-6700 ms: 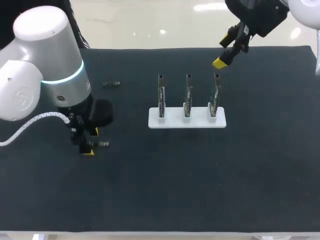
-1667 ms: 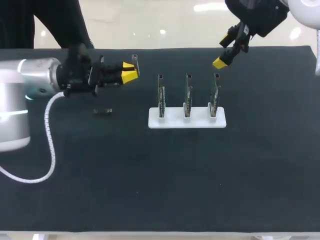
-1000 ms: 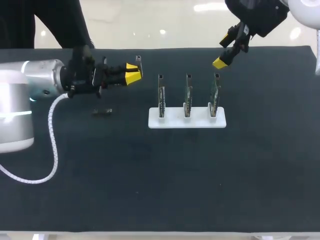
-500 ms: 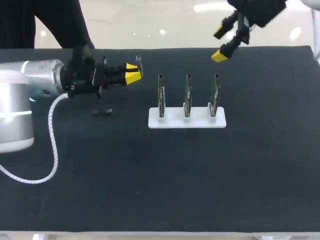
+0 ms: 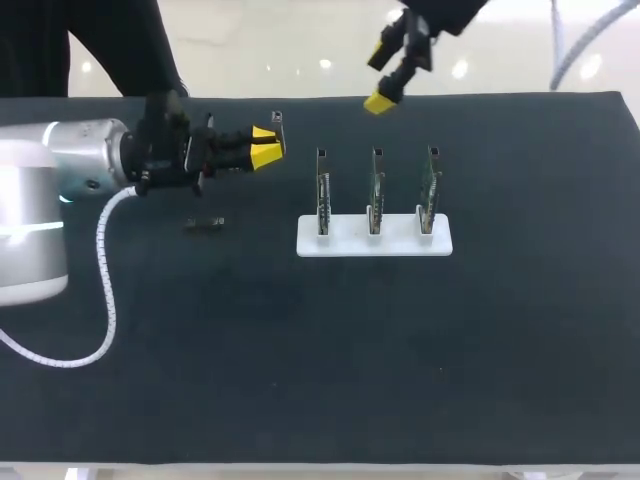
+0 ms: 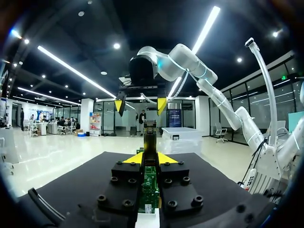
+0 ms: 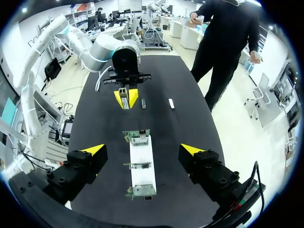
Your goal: Pick up the optical module with the left hand, and insert it into the network port with the right hand.
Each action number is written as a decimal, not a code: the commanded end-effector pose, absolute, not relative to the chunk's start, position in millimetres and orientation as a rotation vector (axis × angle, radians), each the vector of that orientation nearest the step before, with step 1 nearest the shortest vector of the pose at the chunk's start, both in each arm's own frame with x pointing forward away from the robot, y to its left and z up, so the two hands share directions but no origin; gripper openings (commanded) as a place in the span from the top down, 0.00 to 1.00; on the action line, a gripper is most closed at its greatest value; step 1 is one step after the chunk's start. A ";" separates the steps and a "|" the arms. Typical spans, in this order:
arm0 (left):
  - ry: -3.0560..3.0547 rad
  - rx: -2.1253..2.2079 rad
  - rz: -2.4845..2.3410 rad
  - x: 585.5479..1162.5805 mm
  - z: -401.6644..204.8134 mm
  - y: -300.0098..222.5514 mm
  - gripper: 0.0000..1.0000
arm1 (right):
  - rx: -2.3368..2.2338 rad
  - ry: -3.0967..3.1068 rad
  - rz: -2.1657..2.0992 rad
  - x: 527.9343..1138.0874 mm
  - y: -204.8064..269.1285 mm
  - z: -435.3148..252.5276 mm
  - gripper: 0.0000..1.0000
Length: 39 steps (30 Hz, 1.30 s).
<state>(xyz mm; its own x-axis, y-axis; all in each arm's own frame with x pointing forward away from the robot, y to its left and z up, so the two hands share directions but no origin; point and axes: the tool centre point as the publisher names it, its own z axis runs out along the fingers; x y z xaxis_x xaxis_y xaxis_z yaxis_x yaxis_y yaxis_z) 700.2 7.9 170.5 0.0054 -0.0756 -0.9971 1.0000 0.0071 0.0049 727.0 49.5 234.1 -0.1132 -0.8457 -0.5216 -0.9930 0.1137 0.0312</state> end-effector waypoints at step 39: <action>1.153 1.149 -1.233 700.1 170.2 7.4 1.00 | -1.645 2.015 0.529 700.9 163.4 210.2 0.00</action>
<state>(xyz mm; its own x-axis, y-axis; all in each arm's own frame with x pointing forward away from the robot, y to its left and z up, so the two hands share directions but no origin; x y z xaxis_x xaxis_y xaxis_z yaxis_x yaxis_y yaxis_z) 700.2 7.8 170.6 0.0053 -0.0755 -0.9971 1.0000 0.0072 0.0048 703.9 163.2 210.8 -0.1594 -0.7933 -0.5876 -0.9806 0.1958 0.0017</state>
